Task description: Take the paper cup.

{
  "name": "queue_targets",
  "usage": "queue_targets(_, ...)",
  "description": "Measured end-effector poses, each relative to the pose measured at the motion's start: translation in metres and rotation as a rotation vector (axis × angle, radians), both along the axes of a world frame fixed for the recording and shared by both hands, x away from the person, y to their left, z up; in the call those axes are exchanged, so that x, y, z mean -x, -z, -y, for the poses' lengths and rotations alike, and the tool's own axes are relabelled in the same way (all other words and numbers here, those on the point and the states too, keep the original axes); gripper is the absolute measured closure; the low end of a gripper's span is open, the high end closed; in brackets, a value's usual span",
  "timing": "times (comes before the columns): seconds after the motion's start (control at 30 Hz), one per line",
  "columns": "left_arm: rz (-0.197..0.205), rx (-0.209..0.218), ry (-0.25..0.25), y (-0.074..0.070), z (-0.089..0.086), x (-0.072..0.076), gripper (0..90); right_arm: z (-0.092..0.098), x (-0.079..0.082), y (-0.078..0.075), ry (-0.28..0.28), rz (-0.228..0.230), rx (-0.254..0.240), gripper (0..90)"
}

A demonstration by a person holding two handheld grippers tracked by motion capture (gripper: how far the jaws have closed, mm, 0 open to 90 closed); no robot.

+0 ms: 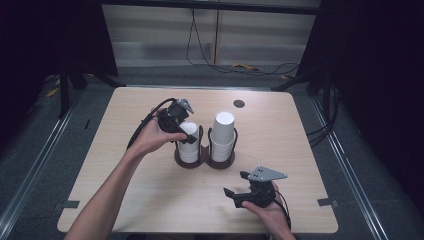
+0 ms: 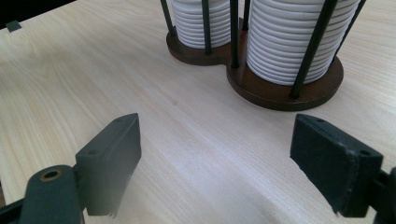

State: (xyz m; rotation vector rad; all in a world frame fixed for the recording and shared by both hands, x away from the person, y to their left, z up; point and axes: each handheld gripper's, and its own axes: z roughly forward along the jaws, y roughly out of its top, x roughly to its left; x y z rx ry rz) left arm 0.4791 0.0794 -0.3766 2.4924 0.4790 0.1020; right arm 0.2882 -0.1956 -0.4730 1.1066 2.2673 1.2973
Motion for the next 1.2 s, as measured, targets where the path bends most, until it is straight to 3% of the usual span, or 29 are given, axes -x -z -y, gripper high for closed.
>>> queue_targets(0.33,-0.003,0.024,-0.020,-0.004,-0.002,0.001,31.6,0.000,0.000,0.000,0.000,-0.013,-0.021,16.5)
queue_targets(0.37,0.008,0.007,0.003,-0.006,-0.002,0.000,31.7,0.000,0.000,0.000,-0.001,-0.014,-0.018,16.5)
queue_targets(0.53,0.011,0.025,-0.010,-0.010,-0.001,0.003,31.8,0.000,0.000,0.000,-0.002,-0.011,-0.015,16.5)
queue_targets(0.93,0.039,0.024,0.004,-0.020,-0.007,0.006,32.6,0.001,0.000,-0.001,0.009,0.001,-0.013,17.0)
queue_targets(0.97,0.031,0.044,-0.010,-0.020,-0.007,0.007,32.6,0.001,0.000,-0.002,0.007,0.002,-0.014,17.0)
queue_targets(1.17,0.041,0.024,0.013,-0.025,-0.010,0.009,33.0,0.001,0.000,-0.001,0.009,-0.003,-0.015,17.0)
queue_targets(1.2,0.043,0.041,-0.005,-0.025,-0.009,0.010,33.0,0.001,0.000,-0.002,0.009,-0.003,-0.016,17.0)
